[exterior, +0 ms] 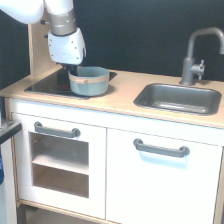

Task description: Place the pot in the sink

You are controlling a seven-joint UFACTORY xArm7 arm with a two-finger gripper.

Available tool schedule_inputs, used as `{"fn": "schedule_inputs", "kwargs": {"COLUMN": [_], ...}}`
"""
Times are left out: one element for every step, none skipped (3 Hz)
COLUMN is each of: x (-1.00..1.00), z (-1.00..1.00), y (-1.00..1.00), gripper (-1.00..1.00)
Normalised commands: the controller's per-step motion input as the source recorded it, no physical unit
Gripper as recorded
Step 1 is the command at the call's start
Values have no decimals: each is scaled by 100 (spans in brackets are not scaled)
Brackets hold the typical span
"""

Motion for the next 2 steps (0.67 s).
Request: {"fn": "schedule_inputs", "kwargs": {"x": [-28,100], "z": [-100,64], "y": [-3,3], "gripper": [-61,-25]}}
